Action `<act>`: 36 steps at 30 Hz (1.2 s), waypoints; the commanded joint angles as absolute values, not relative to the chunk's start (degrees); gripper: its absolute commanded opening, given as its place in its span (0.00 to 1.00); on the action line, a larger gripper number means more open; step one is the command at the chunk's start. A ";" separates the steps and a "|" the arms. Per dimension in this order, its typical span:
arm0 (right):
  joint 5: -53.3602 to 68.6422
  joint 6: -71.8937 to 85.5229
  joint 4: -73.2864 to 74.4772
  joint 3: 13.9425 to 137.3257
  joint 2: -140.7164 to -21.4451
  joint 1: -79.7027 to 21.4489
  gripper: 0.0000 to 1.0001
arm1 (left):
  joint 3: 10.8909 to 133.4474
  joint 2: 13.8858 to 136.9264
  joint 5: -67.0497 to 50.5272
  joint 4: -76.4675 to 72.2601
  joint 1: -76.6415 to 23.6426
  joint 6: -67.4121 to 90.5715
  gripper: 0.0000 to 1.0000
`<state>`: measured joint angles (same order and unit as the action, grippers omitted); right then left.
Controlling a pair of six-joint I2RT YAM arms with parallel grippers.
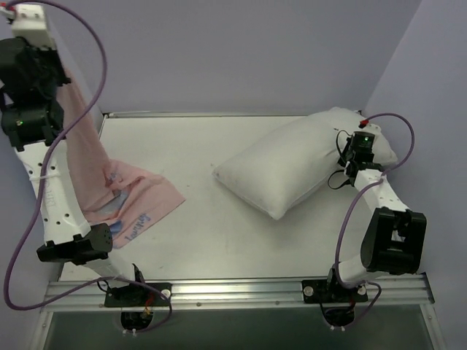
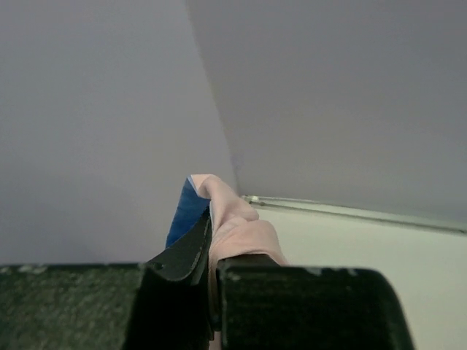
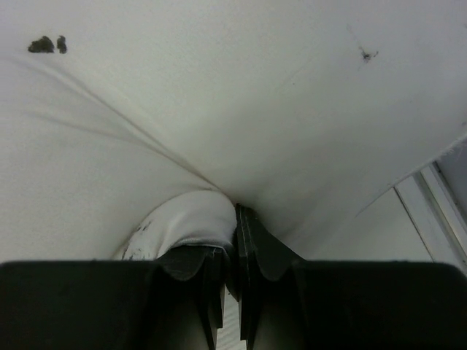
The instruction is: Remove the pillowcase from the pillow
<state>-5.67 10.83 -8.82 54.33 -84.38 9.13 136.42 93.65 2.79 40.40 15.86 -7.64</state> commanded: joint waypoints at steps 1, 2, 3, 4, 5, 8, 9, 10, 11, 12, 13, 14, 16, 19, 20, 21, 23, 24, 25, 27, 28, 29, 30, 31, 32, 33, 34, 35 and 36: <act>-7.21 15.46 -10.63 53.71 -81.21 8.00 0.00 | 134.99 94.55 4.64 37.79 3.74 -13.09 0.02; -6.77 15.82 -11.16 52.48 -80.78 8.00 0.00 | 136.39 96.05 7.18 38.40 1.52 -14.57 0.02; -6.33 16.95 -11.60 52.04 -80.68 7.82 0.00 | 138.84 97.72 8.51 40.50 -0.59 -15.02 0.02; -6.15 17.31 -11.69 51.77 -80.86 7.65 0.00 | 146.61 102.52 9.40 42.34 -4.01 -15.12 0.02; -6.07 17.58 -11.60 51.51 -81.03 7.21 0.00 | 151.65 105.44 10.62 44.63 -5.17 -15.03 0.02; -6.42 18.37 -11.25 51.42 -81.82 4.58 0.00 | 163.28 114.07 11.34 53.25 -8.43 -14.94 0.02; -6.68 18.63 -10.81 51.59 -82.17 3.61 0.00 | 161.39 114.52 11.08 55.09 -8.96 -14.94 0.02; -6.94 18.72 -10.72 51.68 -82.44 1.69 0.00 | 157.71 113.83 10.64 55.46 -9.57 -15.12 0.02; -7.20 18.98 -10.46 51.85 -82.79 0.89 0.00 | 147.41 112.77 9.68 55.28 -10.36 -15.64 0.02; -7.38 19.16 -9.68 52.46 -83.05 0.36 0.00 | 141.82 111.81 7.06 55.20 -10.63 -15.91 0.03; -6.69 19.51 -8.97 52.91 -83.84 0.35 0.00 | 136.81 109.88 5.29 55.20 -10.81 -16.08 0.12; -5.64 19.60 -8.36 53.61 -84.28 -1.21 0.11 | 132.23 108.99 3.27 55.54 -10.90 -16.52 0.53; -3.44 19.34 -5.64 55.79 -85.16 -1.67 0.58 | 121.23 106.72 0.00 56.60 -10.90 -17.40 0.94; -2.55 17.85 -0.98 59.22 -83.77 -3.42 1.00 | 110.24 101.46 -2.11 56.34 -10.64 -19.59 0.94; -3.42 17.41 -0.18 60.02 -82.98 -4.47 1.00 | 107.95 99.51 -2.11 55.12 -10.46 -20.30 0.94; -3.95 16.71 2.78 60.90 -82.27 -4.92 1.00 | 104.28 95.75 -2.20 54.76 -10.02 -20.56 0.94; -5.27 16.44 4.74 62.84 -79.46 -5.62 1.00 | 101.44 92.04 -2.37 54.58 -9.15 -20.57 0.94; -5.27 16.35 6.14 63.02 -78.32 -6.41 1.00 | 100.21 88.80 -2.55 54.84 -8.27 -20.39 0.94; -4.93 16.35 6.67 63.02 -76.14 -6.68 1.00 | 97.50 87.38 -2.64 55.37 -7.65 -20.39 0.94; -4.14 16.52 8.42 62.23 -73.93 -7.55 1.00 | 94.06 83.08 -2.29 56.33 -6.60 -20.21 0.94; -4.04 17.05 9.57 61.97 -72.09 -7.65 1.00 | 89.69 81.66 -1.68 56.34 -5.37 -20.21 0.94; -4.13 17.49 10.89 61.70 -71.29 -7.82 1.00 | 87.21 80.17 -0.63 56.25 -4.75 -19.95 0.94; -4.04 17.84 13.60 61.26 -70.32 -8.00 1.00 | 84.75 77.29 -0.53 56.25 -3.79 -19.95 0.94; -3.87 18.45 14.67 60.74 -68.49 -8.35 1.00 | 82.20 75.78 -0.53 56.16 -1.69 -19.86 0.94; -3.69 18.72 15.72 60.04 -67.51 -8.52 1.00 | 77.13 74.20 -0.61 55.73 -0.54 -19.86 0.94; -3.34 19.07 17.04 58.38 -66.46 -8.79 1.00 | 74.64 70.87 -0.62 55.46 0.08 -19.86 0.94; -2.82 19.59 17.66 57.58 -64.53 -8.96 1.00 | 72.27 69.19 -0.53 55.11 2.35 -19.86 0.94; -2.38 20.21 18.19 56.79 -63.64 -9.40 1.00 | 67.98 67.34 -0.53 54.41 4.03 -19.78 0.94; -1.76 20.30 18.98 55.39 -61.89 -9.58 1.00 | 66.03 64.10 -0.61 54.32 4.56 -19.69 0.94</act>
<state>-3.60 18.48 12.75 58.24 -64.97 -8.71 73.14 66.72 -0.67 54.57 1.80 -19.70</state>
